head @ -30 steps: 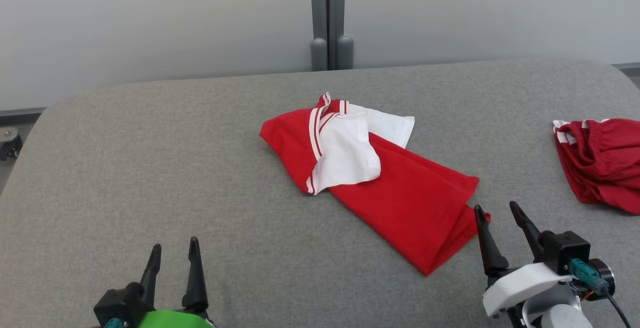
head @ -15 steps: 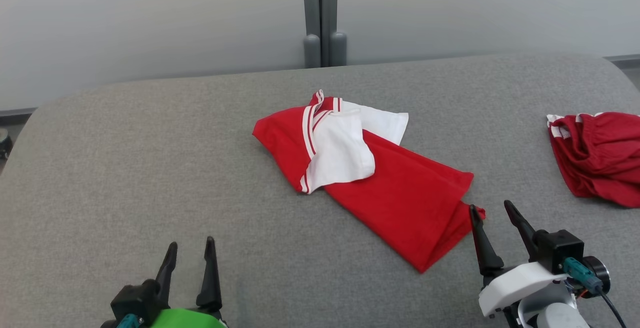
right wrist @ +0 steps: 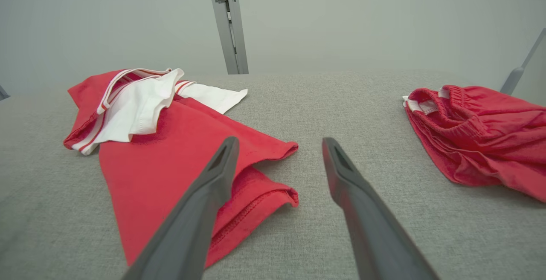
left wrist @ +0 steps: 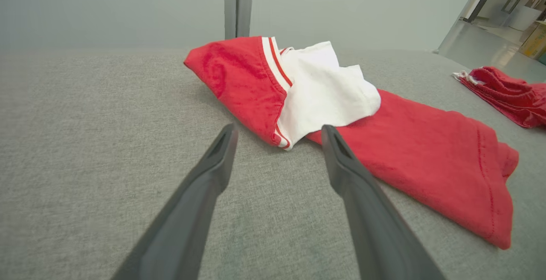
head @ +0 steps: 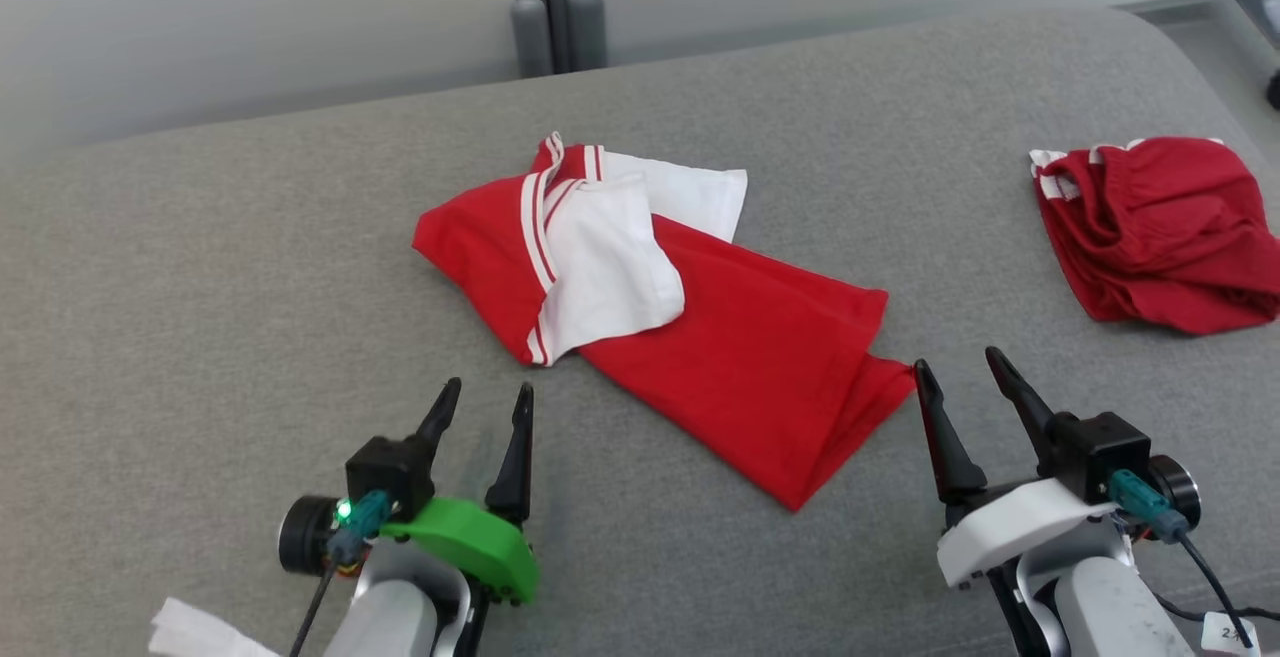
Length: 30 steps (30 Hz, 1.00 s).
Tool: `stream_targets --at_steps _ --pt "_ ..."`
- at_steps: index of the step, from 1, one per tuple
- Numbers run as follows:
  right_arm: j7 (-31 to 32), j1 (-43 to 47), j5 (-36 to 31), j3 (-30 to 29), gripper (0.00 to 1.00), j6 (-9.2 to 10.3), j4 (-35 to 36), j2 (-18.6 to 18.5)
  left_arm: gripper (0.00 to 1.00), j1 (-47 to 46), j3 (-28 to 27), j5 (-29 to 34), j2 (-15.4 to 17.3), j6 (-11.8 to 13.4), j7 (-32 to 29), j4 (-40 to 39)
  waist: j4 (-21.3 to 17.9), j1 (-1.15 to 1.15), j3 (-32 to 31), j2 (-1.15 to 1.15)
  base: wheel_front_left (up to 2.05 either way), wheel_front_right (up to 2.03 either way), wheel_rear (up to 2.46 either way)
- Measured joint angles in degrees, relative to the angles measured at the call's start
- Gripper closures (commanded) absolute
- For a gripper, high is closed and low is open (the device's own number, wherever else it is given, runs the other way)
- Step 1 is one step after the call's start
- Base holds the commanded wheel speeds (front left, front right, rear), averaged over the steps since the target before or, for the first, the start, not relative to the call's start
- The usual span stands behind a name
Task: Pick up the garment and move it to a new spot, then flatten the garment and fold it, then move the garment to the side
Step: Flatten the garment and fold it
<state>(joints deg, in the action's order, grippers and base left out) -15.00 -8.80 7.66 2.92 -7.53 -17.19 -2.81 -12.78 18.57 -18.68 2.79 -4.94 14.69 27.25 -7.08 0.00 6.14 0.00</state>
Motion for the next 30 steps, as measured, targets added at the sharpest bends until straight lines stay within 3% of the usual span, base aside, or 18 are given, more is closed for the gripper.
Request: stream_targets --at_steps 12,13,14,15,16,17,23,30 --pt "0.0 -3.3 1.4 0.6 0.00 0.00 1.0 0.0 0.00 -11.7 -1.8 0.7 0.1 3.9 -0.5 14.5 -6.4 0.00 8.0 0.00 0.00 0.00 0.00" --pt "0.0 -3.4 1.5 0.5 0.00 0.00 1.1 0.0 0.04 -12.1 -2.2 0.1 0.1 3.9 -0.5 15.2 -6.8 0.00 8.4 0.00 0.00 0.00 0.00" --pt "0.0 -3.6 1.5 0.3 0.00 0.00 1.2 0.0 0.26 -12.6 -2.4 -0.4 0.1 3.9 -0.5 15.8 -7.2 0.00 9.0 0.00 0.00 0.00 0.00" --pt "0.0 -3.6 1.5 0.1 0.00 0.00 1.2 0.0 0.65 -13.0 -2.5 -0.6 0.1 3.9 -0.4 16.0 -7.5 0.00 9.6 0.00 0.00 0.00 0.00" --pt "0.0 -3.6 1.5 -0.1 0.00 0.00 1.2 0.0 0.96 -13.5 -2.7 -1.0 0.1 3.6 -0.1 16.0 -7.8 0.00 10.0 0.00 0.00 0.00 0.00" --pt "0.0 -3.6 1.5 -0.2 0.00 0.00 1.2 0.0 1.00 -13.7 -2.7 -1.3 0.1 3.3 0.0 15.9 -8.0 0.00 10.4 0.00 0.00 0.00 0.00" --pt "0.0 -3.7 1.7 -0.6 0.00 0.00 1.1 0.0 1.00 -13.8 -2.6 -2.2 0.1 2.4 0.1 12.3 -7.5 0.00 10.7 0.00 0.00 0.00 0.00" --pt "0.0 -3.4 1.7 -1.5 0.00 0.00 0.6 0.0 1.00 -8.5 -4.7 -1.5 0.3 2.4 0.3 -1.0 -4.9 0.00 8.4 0.00 0.00 0.00 0.00"
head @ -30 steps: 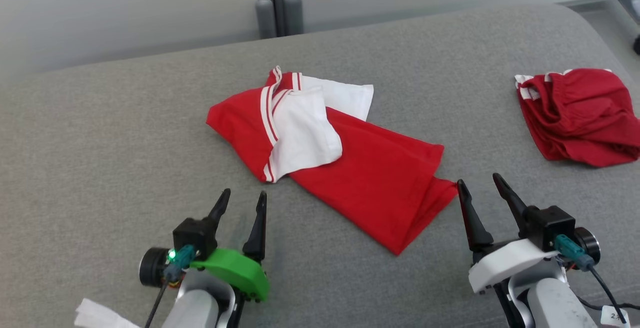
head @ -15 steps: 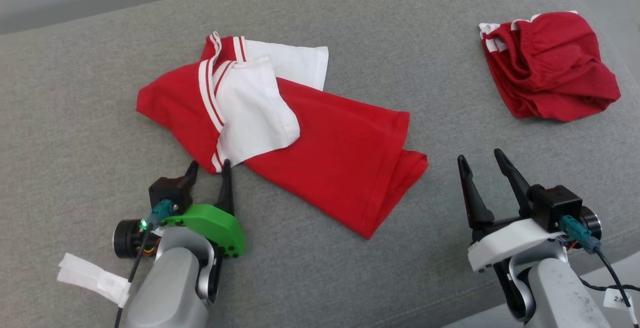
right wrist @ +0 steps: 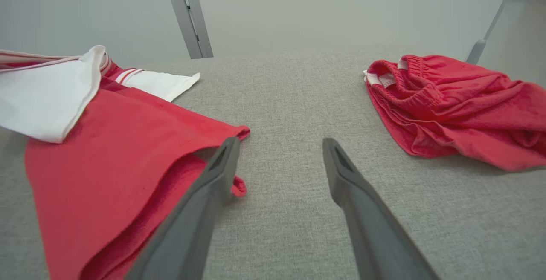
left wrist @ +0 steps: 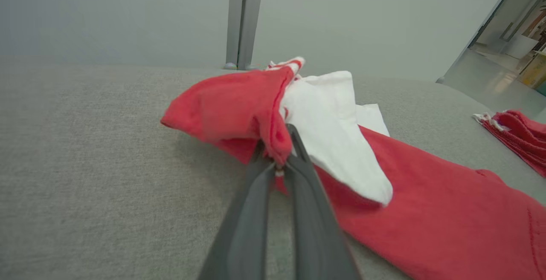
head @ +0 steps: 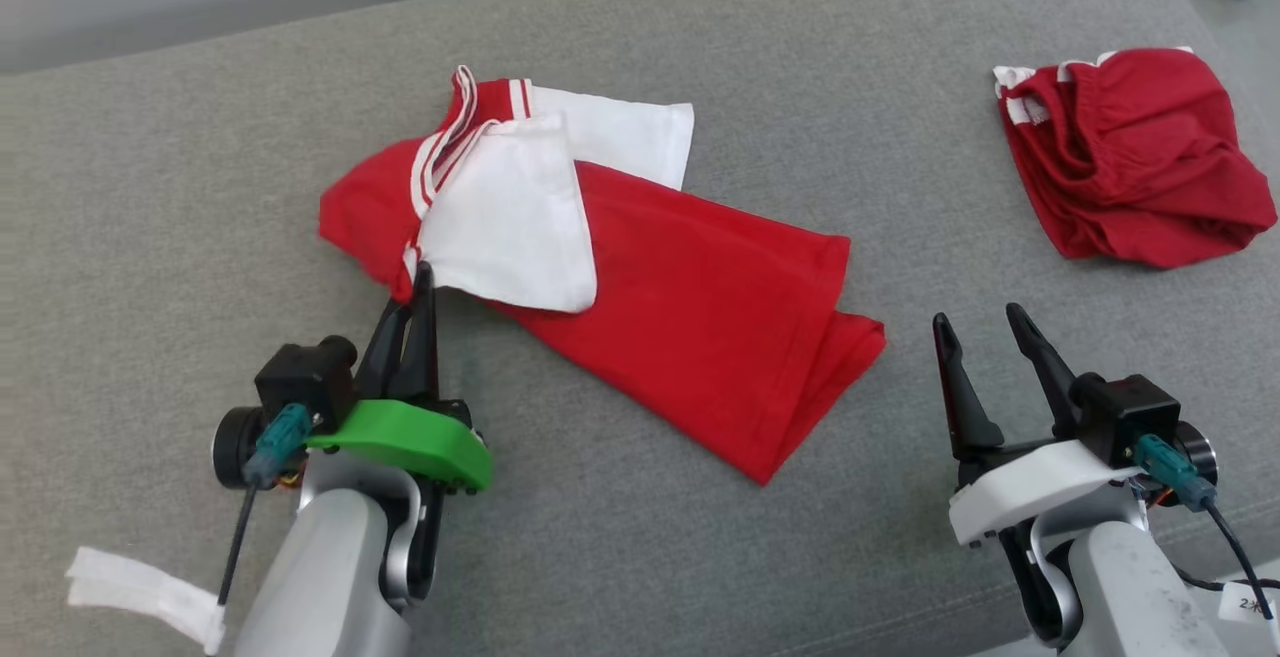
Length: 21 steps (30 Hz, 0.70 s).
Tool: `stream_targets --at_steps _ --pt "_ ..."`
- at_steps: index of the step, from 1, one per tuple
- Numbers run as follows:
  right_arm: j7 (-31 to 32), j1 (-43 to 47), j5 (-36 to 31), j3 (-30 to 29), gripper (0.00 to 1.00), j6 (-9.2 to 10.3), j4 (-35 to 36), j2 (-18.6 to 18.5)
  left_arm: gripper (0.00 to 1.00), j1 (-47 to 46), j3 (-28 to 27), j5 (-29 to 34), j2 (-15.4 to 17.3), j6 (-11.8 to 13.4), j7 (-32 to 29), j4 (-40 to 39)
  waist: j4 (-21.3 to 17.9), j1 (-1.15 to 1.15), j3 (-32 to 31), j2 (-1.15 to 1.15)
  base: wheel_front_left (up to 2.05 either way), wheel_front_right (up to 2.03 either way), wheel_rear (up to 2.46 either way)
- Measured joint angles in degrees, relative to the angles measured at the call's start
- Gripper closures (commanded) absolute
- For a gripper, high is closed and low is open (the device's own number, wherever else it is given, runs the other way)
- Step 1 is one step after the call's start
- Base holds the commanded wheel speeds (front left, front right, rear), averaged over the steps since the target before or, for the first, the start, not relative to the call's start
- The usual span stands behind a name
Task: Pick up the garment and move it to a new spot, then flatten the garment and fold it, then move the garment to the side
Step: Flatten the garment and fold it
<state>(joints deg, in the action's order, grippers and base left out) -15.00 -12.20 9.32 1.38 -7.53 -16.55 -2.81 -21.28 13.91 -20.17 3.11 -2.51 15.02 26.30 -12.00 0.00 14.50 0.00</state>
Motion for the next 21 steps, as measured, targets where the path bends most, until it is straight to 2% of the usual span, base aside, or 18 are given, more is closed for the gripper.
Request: stream_targets --at_steps 5,8,9,10,15,18,21 --pt "0.0 1.2 0.0 -0.6 0.00 0.00 -0.5 0.0 1.00 4.3 -1.1 -0.4 2.9 -0.5 -1.1 -8.1 2.2 0.00 -2.3 0.00 0.00 0.00 0.00" --pt "0.0 1.3 0.0 -0.7 0.00 0.00 -0.6 0.0 1.00 5.8 -2.2 -0.5 7.0 -0.9 -5.0 -12.0 3.5 0.00 -3.3 0.00 0.00 0.00 0.00" --pt "0.0 1.3 -0.1 -0.6 0.00 0.00 -0.6 0.0 1.00 6.0 -2.9 -0.4 10.6 -1.2 -8.0 -13.5 4.2 0.00 -3.8 0.00 0.00 0.00 0.00" --pt "0.0 1.3 -0.2 -0.6 0.00 0.00 -0.6 0.0 1.00 6.0 -3.5 -0.6 12.4 -1.6 -10.1 -13.8 4.5 0.00 -3.9 0.00 0.00 0.00 0.00" --pt "0.0 0.8 -0.3 -0.2 0.00 0.00 -0.6 0.0 1.00 3.9 -5.4 -2.2 19.2 -3.0 -17.1 -11.1 4.7 0.00 -3.1 0.00 0.00 0.00 0.00" --pt "0.0 0.2 -0.5 0.2 0.00 0.00 -0.6 0.0 1.00 1.0 -5.7 -3.1 21.0 -3.5 -18.6 -7.8 4.1 0.00 -2.1 0.00 0.00 0.00 0.00" --pt "0.0 -0.7 -0.8 0.6 0.00 0.00 -0.6 0.0 1.00 -1.8 -5.7 -3.2 21.2 -3.5 -19.2 -3.7 3.3 0.00 -0.9 0.00 0.00 0.00 0.00"
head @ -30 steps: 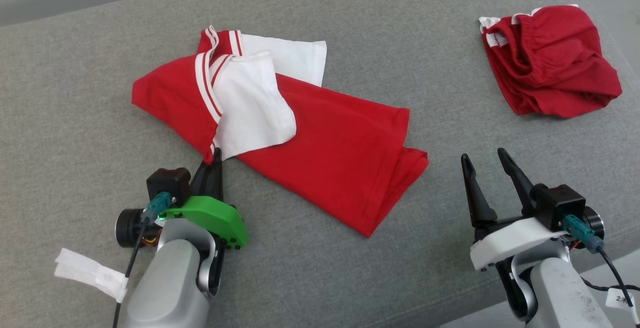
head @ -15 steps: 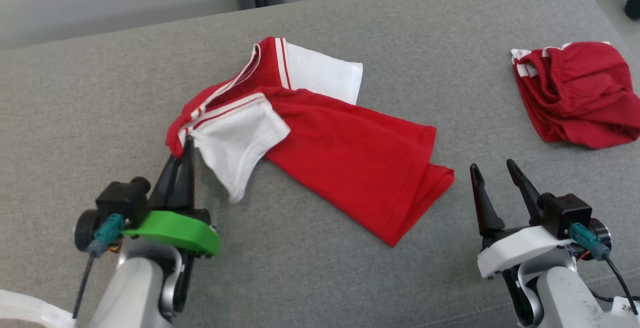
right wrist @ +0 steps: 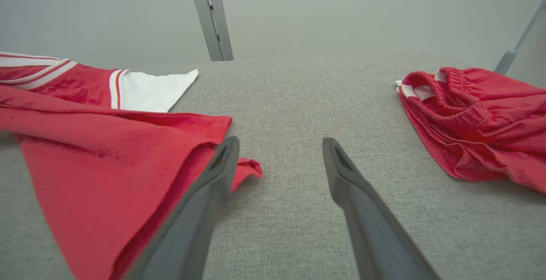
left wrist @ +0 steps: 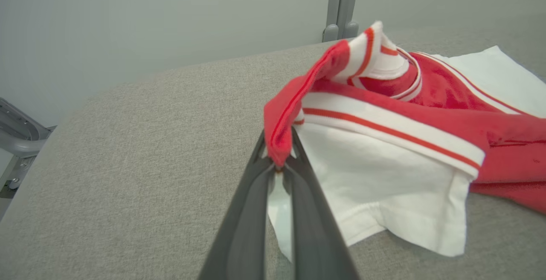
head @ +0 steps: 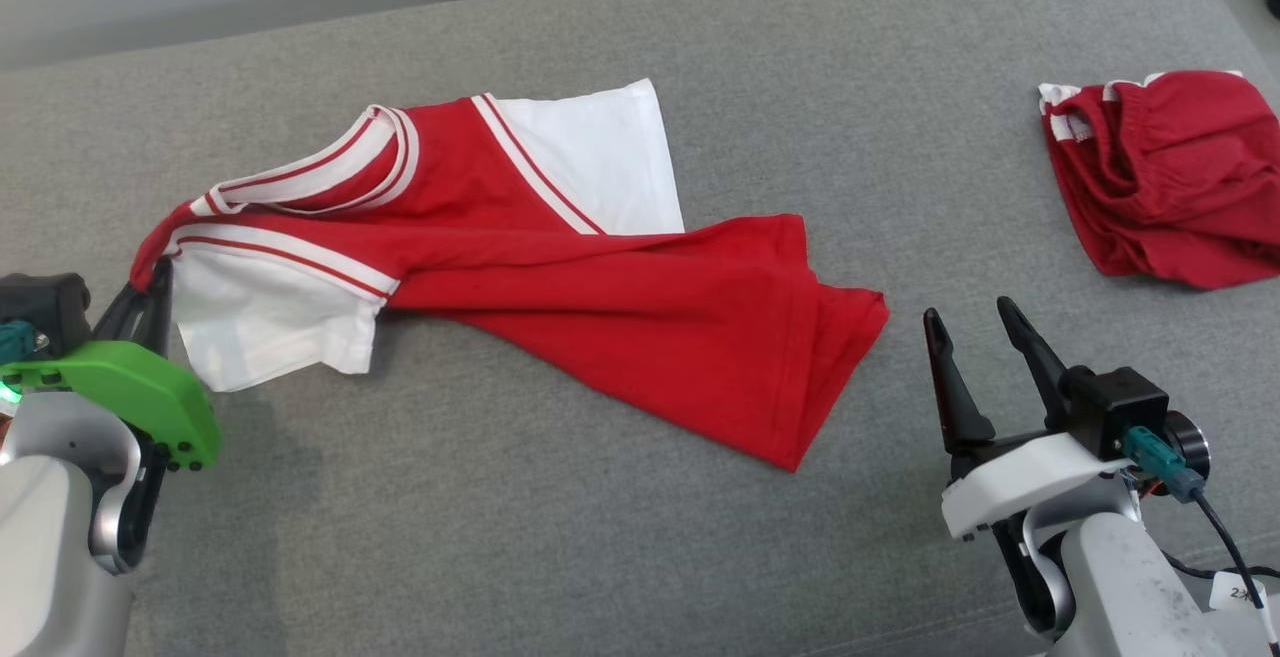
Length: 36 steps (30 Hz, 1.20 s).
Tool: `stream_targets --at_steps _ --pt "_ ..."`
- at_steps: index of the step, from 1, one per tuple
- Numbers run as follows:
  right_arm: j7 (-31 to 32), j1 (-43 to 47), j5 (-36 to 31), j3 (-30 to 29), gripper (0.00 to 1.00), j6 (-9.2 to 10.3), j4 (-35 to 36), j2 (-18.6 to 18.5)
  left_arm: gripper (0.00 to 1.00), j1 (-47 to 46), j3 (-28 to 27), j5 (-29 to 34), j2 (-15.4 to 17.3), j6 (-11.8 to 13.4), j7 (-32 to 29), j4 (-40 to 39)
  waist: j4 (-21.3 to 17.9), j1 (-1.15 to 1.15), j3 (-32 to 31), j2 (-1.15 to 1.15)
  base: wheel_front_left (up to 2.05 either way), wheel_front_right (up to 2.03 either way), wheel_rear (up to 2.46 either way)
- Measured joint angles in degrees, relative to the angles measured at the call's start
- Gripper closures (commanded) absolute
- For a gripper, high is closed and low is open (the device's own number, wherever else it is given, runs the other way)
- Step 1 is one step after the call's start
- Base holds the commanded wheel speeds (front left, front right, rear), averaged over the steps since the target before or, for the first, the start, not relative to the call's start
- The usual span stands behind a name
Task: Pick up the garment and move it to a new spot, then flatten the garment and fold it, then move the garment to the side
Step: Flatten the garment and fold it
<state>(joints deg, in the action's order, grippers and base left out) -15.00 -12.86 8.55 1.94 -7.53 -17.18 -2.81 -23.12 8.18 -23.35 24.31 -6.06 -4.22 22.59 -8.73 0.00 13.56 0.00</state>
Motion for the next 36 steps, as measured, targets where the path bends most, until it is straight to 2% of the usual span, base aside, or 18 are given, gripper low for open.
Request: stream_targets --at_steps 4,5,6,7,12,18,29,36 --pt "0.0 -1.3 -0.2 0.3 0.00 0.00 0.0 0.0 1.00 -3.4 0.3 0.0 0.2 0.0 0.9 6.0 -1.2 0.00 1.7 0.00 0.00 0.00 0.00" --pt "0.0 -1.6 -0.2 0.4 0.00 0.00 0.0 0.0 0.87 -3.8 0.3 0.2 0.2 0.0 1.5 7.0 -1.5 0.00 2.0 0.00 0.00 0.00 0.00" --pt "0.0 -1.9 -0.3 0.4 0.00 0.00 0.0 0.0 0.35 -4.3 0.3 0.3 0.0 0.0 2.3 8.2 -1.9 0.00 2.3 0.00 0.00 0.00 0.00" --pt "0.0 -2.0 -0.4 0.4 0.00 0.00 0.0 0.0 0.00 -4.8 0.3 0.3 -0.2 0.0 3.5 9.2 -2.2 0.00 2.6 0.00 0.00 0.00 0.00" --pt "0.0 -2.1 -1.1 -0.8 0.00 0.00 0.0 0.0 0.00 -5.7 0.8 0.3 -2.3 0.0 9.6 12.0 -2.6 0.00 3.0 0.00 0.00 0.00 0.00" --pt "0.0 -1.8 -2.2 -2.1 0.00 0.00 -0.2 0.0 0.00 -3.3 1.2 0.2 -5.4 0.0 16.6 12.2 -1.2 0.00 1.3 0.00 0.00 0.00 0.00" --pt "0.0 -2.1 -6.3 -4.5 0.00 0.00 -1.4 0.0 0.00 5.4 1.4 1.1 -11.5 2.1 19.2 4.7 4.5 0.00 -2.7 0.00 0.00 0.00 0.00" --pt "0.3 -8.3 -12.7 -6.9 0.00 0.00 -8.5 0.0 0.00 9.6 2.8 3.1 -16.3 1.7 19.2 -1.5 9.1 0.00 -3.6 0.00 0.00 0.00 0.00"
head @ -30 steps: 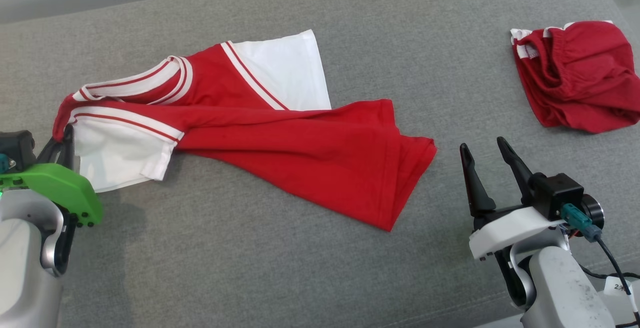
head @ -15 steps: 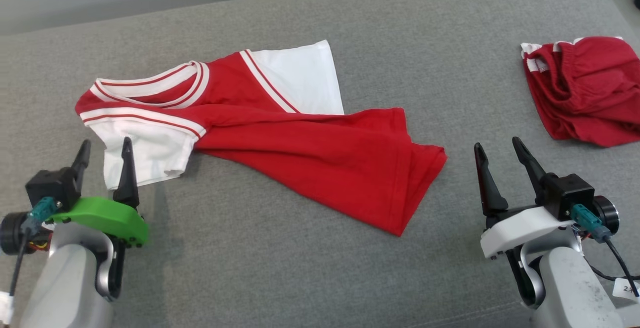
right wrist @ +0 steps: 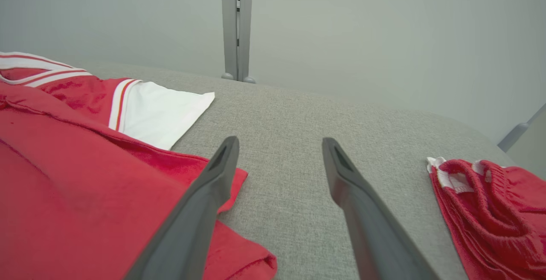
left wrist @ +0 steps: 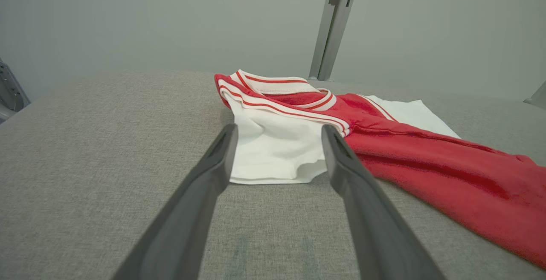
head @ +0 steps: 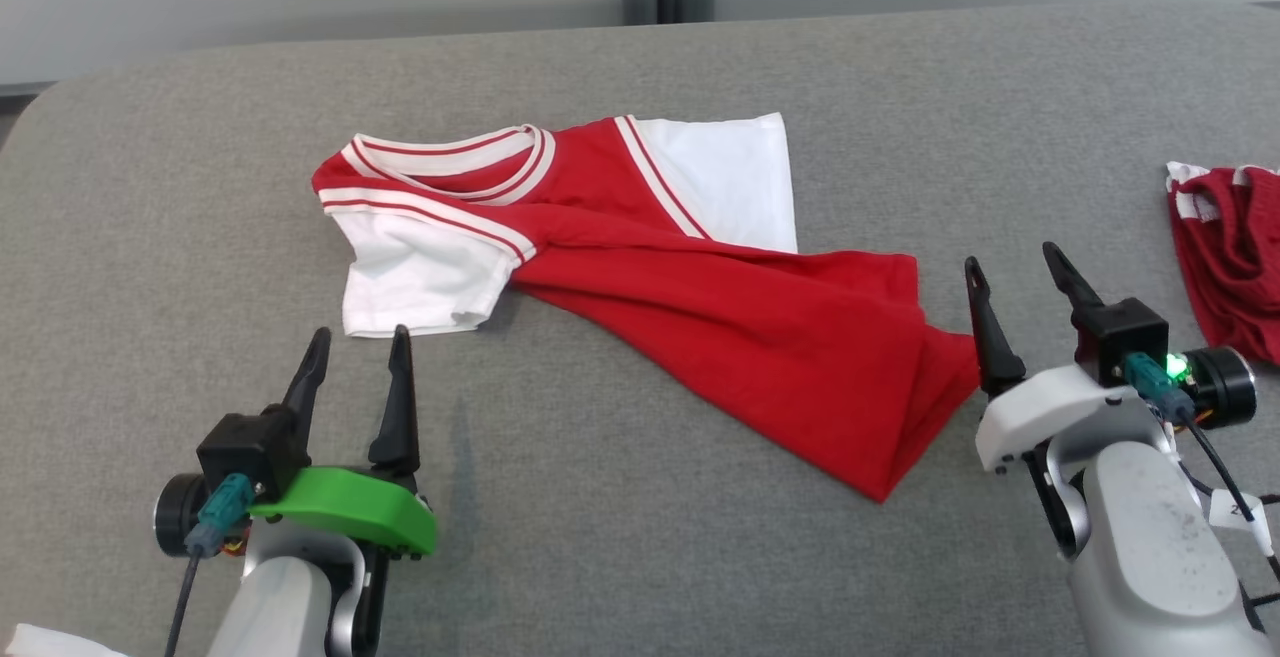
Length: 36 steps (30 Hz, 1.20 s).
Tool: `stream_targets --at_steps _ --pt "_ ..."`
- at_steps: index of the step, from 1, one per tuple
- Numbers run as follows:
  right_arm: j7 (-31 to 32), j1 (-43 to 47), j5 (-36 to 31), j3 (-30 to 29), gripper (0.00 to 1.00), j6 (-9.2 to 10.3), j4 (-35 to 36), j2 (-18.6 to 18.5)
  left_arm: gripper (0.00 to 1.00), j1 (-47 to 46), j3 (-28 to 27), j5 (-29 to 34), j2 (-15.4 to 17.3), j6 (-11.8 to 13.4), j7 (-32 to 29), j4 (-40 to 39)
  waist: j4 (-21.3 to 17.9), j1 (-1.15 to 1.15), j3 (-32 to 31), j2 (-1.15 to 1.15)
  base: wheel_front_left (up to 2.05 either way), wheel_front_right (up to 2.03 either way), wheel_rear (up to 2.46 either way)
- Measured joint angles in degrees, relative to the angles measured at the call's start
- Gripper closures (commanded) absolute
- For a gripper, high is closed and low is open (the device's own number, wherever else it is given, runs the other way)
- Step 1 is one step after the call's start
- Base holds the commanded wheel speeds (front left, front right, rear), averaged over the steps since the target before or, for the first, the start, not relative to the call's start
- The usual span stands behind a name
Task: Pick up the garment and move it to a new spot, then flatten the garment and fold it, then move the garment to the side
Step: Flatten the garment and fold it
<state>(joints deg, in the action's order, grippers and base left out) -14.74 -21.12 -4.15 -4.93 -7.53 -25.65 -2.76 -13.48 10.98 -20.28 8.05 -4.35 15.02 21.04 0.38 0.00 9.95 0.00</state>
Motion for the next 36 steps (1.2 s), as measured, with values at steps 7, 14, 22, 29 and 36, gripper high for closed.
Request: stream_targets --at_steps 7,14,22,29,36 --pt "2.7 -8.2 -6.0 -1.2 0.00 0.00 -10.3 -0.8 0.00 0.8 -0.1 0.4 -2.4 -0.5 0.0 -2.3 4.1 0.00 1.2 0.00 0.00 0.00 0.00" --pt "7.7 -12.7 -6.0 0.2 0.00 0.00 -21.4 -2.6 0.00 1.6 -0.8 1.1 -3.5 -0.8 0.0 -2.9 7.0 0.00 3.1 0.00 0.00 0.00 0.00" --pt "8.3 -15.9 -1.7 2.7 1.00 0.00 -27.9 -3.1 0.00 2.2 -1.9 2.0 -3.9 -1.1 0.0 -2.8 7.5 0.00 3.2 0.00 0.00 0.00 0.00" --pt "3.7 -18.9 0.9 5.3 1.00 0.00 -29.2 -4.6 0.00 2.2 -3.2 2.8 -4.0 -1.2 0.0 -2.9 6.3 0.00 3.1 0.00 0.00 0.00 0.00" --pt "-0.2 -19.9 0.8 9.5 1.00 0.00 -19.7 -4.6 0.00 2.9 -5.0 3.1 -4.2 -1.2 0.0 -3.4 4.1 0.00 1.8 0.00 0.00 0.00 0.00"
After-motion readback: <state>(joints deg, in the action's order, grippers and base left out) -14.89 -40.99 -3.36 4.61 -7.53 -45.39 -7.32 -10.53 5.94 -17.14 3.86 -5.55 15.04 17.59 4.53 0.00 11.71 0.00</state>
